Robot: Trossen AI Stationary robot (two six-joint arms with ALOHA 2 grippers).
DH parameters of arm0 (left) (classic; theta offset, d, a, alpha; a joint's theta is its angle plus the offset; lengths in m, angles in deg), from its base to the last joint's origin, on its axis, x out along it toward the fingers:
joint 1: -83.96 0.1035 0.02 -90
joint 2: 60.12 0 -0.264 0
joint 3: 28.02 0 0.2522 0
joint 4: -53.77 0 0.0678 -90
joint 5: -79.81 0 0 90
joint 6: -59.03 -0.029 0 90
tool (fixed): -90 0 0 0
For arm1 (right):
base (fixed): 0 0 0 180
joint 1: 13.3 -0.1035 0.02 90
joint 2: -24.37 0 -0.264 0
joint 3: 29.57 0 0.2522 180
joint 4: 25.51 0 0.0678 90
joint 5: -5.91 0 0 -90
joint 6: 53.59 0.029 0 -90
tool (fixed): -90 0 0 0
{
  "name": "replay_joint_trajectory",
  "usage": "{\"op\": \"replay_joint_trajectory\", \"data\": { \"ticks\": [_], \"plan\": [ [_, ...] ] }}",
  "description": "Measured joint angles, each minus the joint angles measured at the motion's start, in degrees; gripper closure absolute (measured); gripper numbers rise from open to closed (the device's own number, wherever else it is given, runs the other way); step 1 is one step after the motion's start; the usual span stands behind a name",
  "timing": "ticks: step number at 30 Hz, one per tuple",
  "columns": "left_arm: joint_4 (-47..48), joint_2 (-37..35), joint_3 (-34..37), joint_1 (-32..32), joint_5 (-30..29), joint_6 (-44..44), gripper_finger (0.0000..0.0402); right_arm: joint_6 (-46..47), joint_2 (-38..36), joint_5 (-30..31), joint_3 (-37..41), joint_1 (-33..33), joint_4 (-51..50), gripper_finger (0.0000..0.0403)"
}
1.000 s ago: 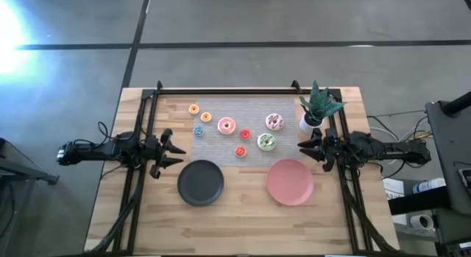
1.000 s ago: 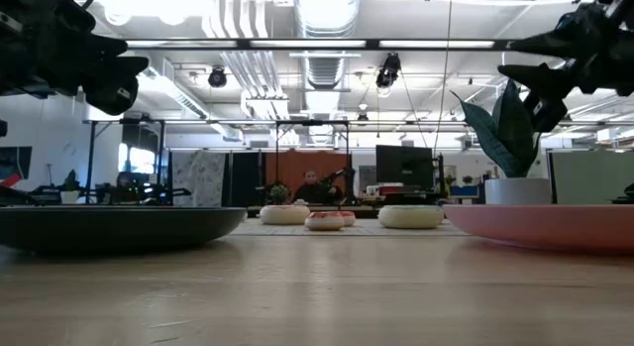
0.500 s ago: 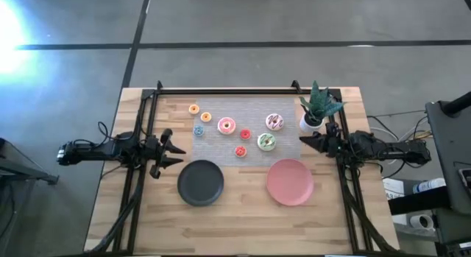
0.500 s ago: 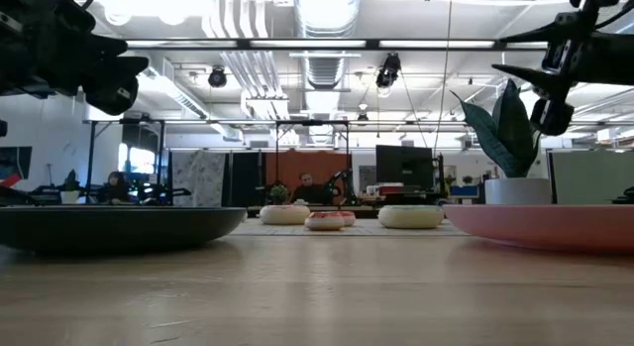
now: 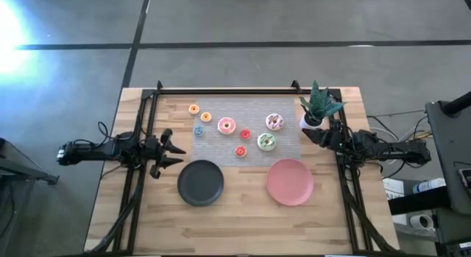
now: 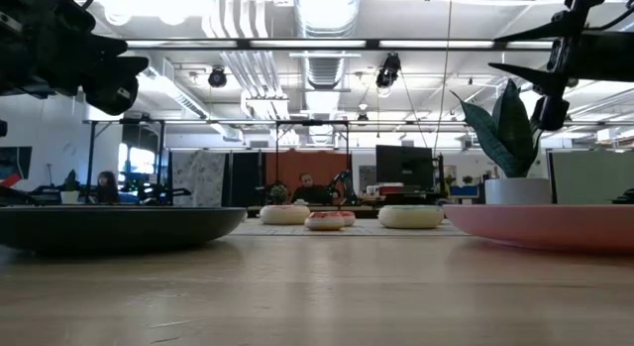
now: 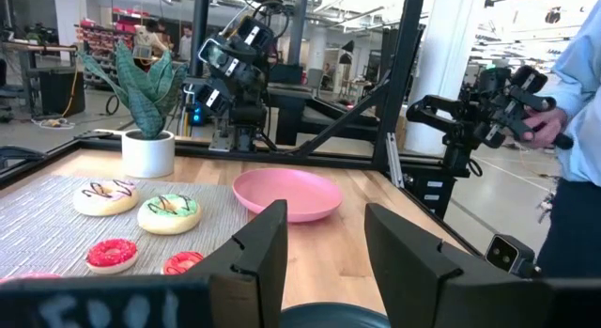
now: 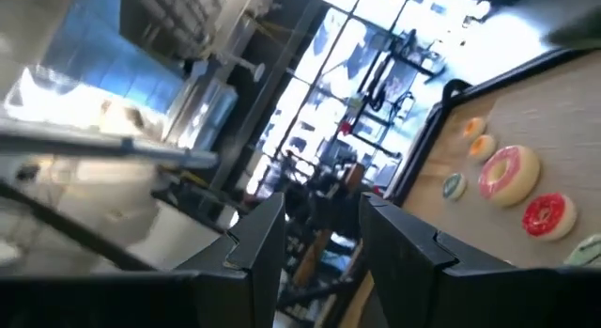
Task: Pick & Place donuts
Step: Put the large light green donut on the pink plate
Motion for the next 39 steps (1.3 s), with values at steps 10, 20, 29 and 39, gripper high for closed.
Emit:
{"op": "replay_joint_trajectory", "data": {
  "ticks": [10, 20, 29, 39],
  "plan": [
    [0.0, 0.0, 0.0, 0.0, 0.0, 0.0, 0.0283, 7.7, 10.2, -4.3, 0.0, 0.0, 4.0, 0.0271],
    [0.0, 0.0, 0.0, 0.0, 0.0, 0.0, 0.0283, 9.0, 29.9, -3.1, -9.6, 0.0, -10.9, 0.0239],
    [0.0, 0.0, 0.0, 0.0, 0.0, 0.0, 0.0283, 10.7, 47.4, -1.3, -27.1, 0.8, -38.3, 0.0185],
    [0.0, 0.0, 0.0, 0.0, 0.0, 0.0, 0.0283, 16.0, 66.1, -1.5, -35.8, 1.5, -38.8, 0.0179]
  ]
}}
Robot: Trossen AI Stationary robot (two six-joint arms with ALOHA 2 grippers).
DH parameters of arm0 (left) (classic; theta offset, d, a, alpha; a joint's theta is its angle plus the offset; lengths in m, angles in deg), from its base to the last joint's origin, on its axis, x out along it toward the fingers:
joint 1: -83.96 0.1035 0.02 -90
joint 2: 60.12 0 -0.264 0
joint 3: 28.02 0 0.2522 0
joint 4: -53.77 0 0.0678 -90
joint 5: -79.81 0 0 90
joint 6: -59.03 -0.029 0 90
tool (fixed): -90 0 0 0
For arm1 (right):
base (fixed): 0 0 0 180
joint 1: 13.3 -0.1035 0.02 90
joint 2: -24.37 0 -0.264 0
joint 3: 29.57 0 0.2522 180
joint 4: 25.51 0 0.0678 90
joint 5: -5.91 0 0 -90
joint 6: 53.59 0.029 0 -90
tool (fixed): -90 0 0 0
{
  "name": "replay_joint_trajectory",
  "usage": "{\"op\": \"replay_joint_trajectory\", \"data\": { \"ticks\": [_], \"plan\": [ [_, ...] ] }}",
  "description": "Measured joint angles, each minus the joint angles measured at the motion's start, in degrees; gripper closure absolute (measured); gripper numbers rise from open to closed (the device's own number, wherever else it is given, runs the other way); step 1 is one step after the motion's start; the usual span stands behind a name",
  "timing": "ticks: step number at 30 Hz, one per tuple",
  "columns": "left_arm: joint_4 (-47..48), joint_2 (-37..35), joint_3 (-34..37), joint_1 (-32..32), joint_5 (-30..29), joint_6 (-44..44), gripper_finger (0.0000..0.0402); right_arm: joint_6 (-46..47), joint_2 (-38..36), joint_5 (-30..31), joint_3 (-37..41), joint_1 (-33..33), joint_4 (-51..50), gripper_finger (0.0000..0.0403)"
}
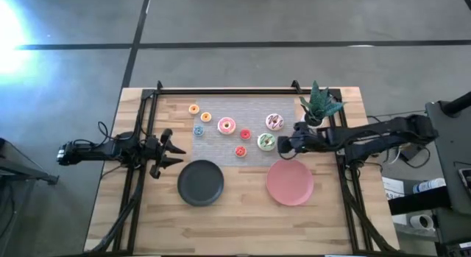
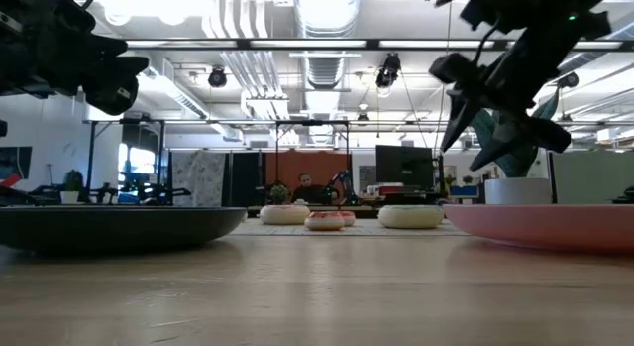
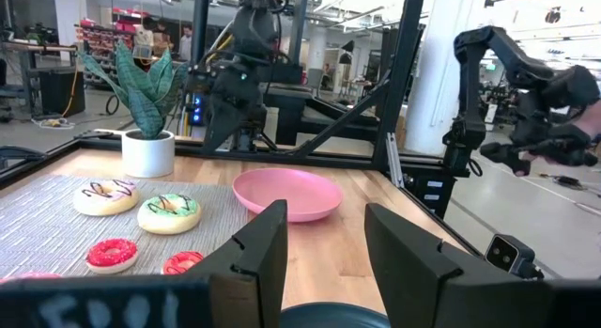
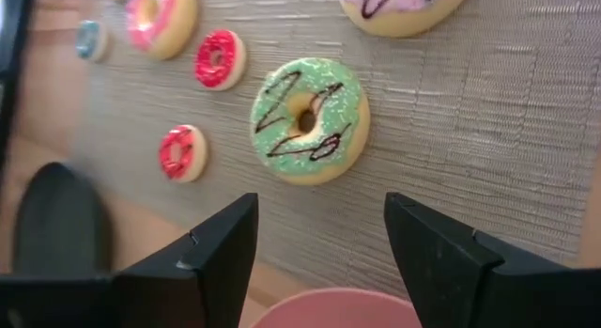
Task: Pick & Place donuts
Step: Put the large light green donut on the pink plate
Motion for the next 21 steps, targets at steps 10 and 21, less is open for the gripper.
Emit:
{"op": "replay_joint_trajectory", "data": {
  "ticks": [10, 21],
  "plan": [
    [0.0, 0.0, 0.0, 0.0, 0.0, 0.0, 0.0283, 3.5, 11.3, -0.1, -8.4, 1.9, -1.6, 0.0179],
    [0.0, 0.0, 0.0, 0.0, 0.0, 0.0, 0.0283, 3.6, 16.5, 0.1, -16.3, 2.3, -6.9, 0.0184]
  ]
}}
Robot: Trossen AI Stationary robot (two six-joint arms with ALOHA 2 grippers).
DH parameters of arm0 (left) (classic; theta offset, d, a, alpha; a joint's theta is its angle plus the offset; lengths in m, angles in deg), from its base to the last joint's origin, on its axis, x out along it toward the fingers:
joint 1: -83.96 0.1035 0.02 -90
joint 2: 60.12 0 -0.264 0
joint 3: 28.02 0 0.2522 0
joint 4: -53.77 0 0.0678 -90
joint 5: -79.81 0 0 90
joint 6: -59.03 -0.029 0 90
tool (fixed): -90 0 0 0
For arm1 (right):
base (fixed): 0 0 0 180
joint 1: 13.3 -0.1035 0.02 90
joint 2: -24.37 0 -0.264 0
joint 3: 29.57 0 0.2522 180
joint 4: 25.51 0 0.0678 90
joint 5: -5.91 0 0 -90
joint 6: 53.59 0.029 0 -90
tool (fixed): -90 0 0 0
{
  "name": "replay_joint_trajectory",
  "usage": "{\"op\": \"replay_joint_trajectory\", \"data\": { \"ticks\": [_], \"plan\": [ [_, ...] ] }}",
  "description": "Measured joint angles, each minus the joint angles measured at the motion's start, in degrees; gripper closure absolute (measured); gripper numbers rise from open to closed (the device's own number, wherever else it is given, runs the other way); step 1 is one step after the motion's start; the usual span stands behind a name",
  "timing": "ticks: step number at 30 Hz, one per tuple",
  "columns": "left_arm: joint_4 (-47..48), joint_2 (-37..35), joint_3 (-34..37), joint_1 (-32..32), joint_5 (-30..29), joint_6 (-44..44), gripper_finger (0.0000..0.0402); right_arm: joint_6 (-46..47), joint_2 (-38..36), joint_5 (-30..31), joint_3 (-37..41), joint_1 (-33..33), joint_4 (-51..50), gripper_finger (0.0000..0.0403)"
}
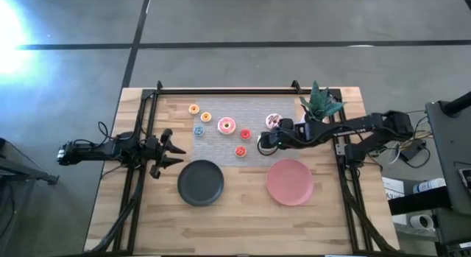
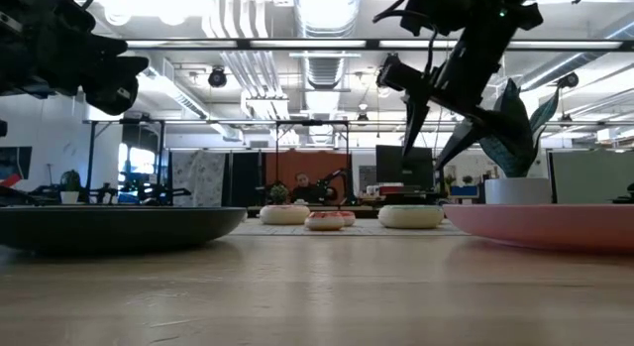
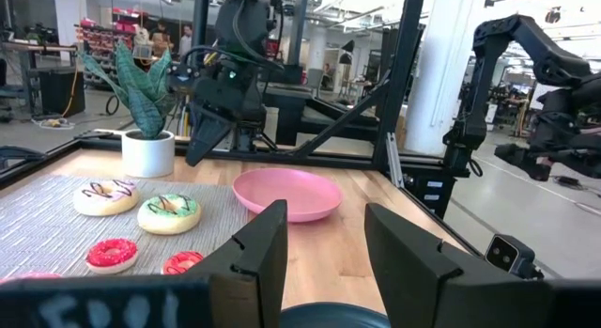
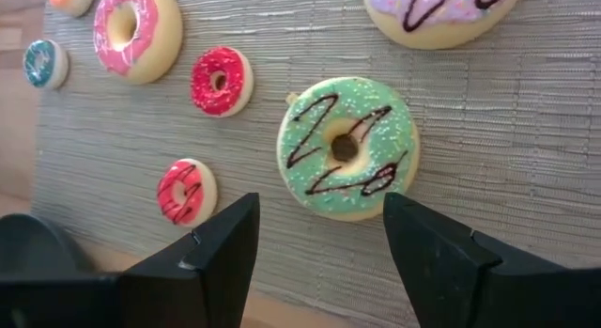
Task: Pick & Place donuts
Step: Put the large light green donut on the pink plate
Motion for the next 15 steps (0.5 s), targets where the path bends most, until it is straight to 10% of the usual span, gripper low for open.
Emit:
{"op": "replay_joint_trajectory", "data": {
  "ticks": [15],
  "plan": [
    [0.0, 0.0, 0.0, 0.0, 0.0, 0.0, 0.0283, 0.5, 0.6, 0.3, -6.2, 0.7, -5.8, 0.0184]
  ]
}}
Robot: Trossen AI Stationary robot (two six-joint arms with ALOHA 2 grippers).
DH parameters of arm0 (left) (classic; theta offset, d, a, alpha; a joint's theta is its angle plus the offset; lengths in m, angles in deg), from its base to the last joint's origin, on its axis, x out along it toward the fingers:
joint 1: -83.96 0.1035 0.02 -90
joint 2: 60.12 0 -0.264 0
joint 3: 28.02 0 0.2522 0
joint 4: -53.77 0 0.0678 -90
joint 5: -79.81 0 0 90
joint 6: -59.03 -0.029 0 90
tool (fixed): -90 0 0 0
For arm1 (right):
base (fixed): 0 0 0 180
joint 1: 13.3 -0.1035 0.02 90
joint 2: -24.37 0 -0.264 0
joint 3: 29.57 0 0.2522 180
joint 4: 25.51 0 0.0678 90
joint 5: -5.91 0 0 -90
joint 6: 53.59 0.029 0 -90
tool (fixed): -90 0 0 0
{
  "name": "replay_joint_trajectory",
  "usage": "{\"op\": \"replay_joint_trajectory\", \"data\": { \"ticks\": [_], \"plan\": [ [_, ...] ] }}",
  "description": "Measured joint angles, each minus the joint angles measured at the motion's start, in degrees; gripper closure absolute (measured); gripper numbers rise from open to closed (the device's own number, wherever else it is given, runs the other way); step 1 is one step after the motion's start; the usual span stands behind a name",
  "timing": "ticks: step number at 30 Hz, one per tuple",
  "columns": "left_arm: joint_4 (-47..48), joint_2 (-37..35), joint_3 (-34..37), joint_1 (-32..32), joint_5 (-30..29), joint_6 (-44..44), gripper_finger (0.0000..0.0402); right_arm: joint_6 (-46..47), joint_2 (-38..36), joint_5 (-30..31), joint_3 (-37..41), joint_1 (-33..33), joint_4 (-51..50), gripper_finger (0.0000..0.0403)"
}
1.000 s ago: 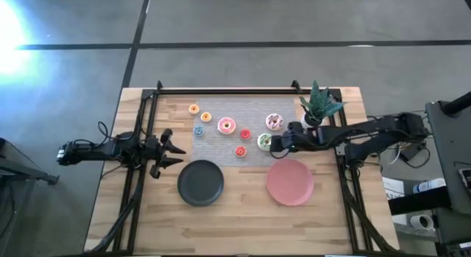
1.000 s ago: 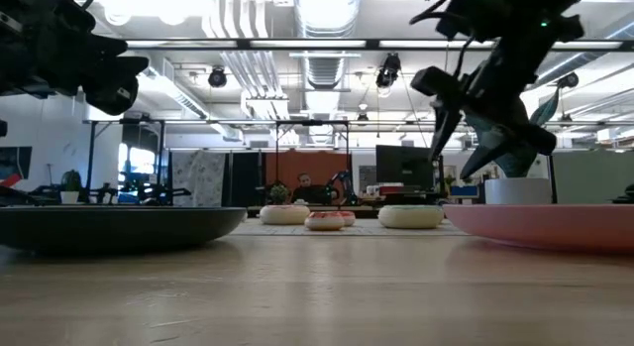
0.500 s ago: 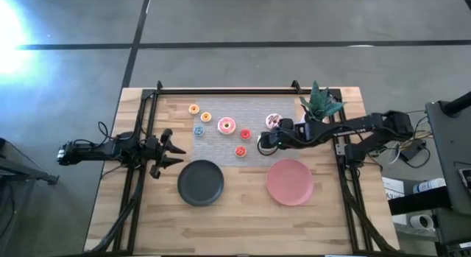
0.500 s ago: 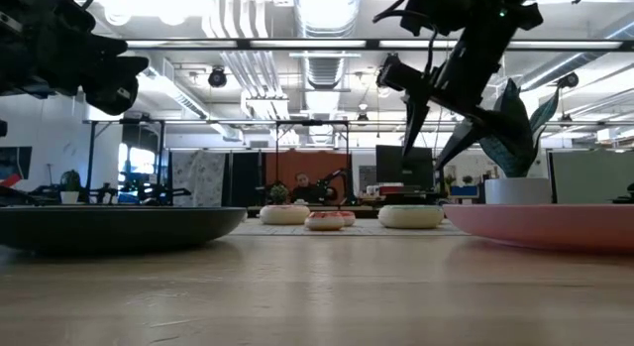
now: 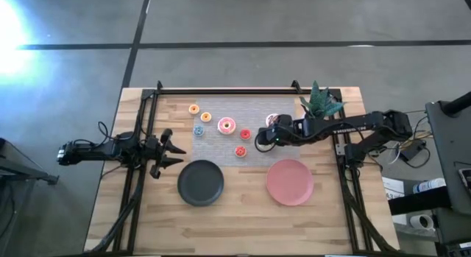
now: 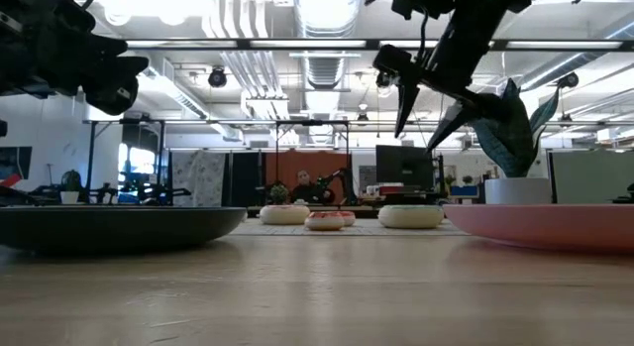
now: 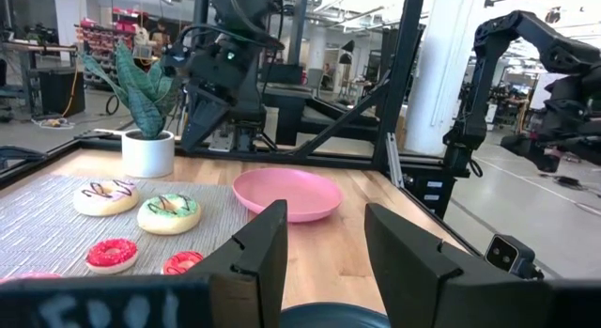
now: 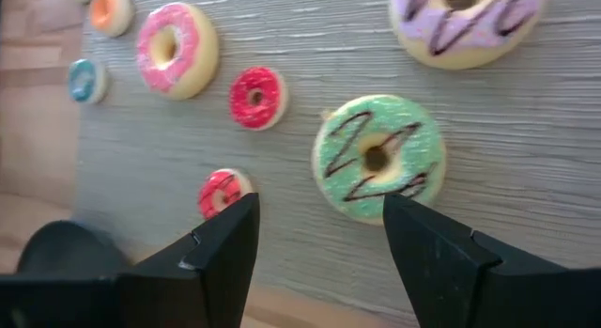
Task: Pick & Place donuts
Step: Put the large light green donut on the pink plate
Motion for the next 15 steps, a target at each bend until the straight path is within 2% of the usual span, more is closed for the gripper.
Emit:
{"op": "replay_joint_trajectory", "data": {
  "ticks": [15],
  "plan": [
    [0.0, 0.0, 0.0, 0.0, 0.0, 0.0, 0.0283, -1.7, 0.3, -1.0, 1.4, 2.2, -1.2, 0.0184]
  ]
}}
